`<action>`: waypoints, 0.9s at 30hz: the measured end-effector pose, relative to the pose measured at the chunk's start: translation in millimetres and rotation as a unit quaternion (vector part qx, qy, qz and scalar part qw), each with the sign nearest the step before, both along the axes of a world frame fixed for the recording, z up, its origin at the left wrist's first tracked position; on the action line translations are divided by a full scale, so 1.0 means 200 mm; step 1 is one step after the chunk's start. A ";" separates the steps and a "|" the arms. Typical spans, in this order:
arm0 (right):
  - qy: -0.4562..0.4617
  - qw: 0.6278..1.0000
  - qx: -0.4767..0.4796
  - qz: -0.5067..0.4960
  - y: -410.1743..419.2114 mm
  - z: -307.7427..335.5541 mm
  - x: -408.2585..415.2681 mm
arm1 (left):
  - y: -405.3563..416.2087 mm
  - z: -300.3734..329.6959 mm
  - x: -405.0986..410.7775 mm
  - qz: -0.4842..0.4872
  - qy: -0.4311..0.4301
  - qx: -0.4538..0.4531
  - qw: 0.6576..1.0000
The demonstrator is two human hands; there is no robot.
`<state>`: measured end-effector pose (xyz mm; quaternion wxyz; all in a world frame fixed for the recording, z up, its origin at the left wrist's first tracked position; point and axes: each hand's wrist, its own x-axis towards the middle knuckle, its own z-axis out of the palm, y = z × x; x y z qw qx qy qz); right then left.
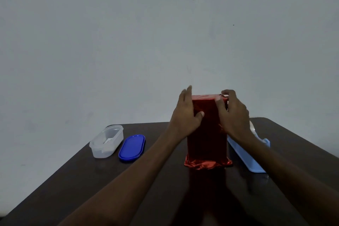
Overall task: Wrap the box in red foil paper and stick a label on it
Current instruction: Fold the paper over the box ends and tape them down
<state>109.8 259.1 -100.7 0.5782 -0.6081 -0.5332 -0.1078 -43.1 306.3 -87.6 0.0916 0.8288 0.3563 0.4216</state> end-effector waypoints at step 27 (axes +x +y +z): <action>0.089 0.912 -0.342 0.211 0.07 -0.31 0.00 | 0.16 -0.25 -0.25 0.080 -0.042 -0.350 0.933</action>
